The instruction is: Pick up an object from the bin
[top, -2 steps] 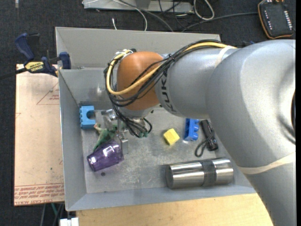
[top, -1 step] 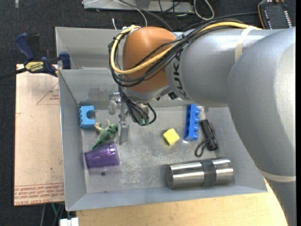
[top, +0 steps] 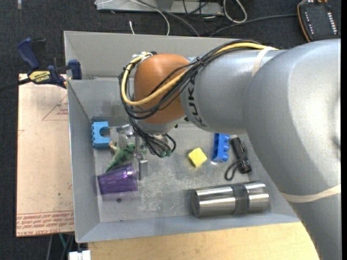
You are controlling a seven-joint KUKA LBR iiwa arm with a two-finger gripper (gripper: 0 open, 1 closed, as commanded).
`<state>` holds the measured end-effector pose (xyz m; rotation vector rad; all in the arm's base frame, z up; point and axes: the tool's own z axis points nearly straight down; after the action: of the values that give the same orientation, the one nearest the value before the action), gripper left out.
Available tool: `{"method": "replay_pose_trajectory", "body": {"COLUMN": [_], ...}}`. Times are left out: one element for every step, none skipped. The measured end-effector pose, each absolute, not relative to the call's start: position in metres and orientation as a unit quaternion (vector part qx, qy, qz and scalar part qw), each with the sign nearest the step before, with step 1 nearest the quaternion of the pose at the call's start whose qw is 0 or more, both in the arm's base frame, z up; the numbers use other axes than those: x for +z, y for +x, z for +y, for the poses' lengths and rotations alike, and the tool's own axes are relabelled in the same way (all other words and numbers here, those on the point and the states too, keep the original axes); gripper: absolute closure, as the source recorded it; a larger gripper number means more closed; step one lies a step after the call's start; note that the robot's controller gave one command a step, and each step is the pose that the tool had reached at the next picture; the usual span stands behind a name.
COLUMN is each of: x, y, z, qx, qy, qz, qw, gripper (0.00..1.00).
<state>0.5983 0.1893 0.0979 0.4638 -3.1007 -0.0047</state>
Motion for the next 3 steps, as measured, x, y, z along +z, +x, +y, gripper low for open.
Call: {"method": "replay_pose_trajectory", "body": {"x": [0.0708, 0.073, 0.073], "y": [0.6178, 0.6231, 0.6231], "z": [0.2036, 0.1945, 0.1944], "qx": [-0.002, -0.005, -0.005], "qy": [0.172, 0.133, 0.133], "qz": [-0.985, -0.991, -0.991], "qw": [-0.006, -0.007, -0.007], "gripper": [0.0, 1.0, 1.0]}}
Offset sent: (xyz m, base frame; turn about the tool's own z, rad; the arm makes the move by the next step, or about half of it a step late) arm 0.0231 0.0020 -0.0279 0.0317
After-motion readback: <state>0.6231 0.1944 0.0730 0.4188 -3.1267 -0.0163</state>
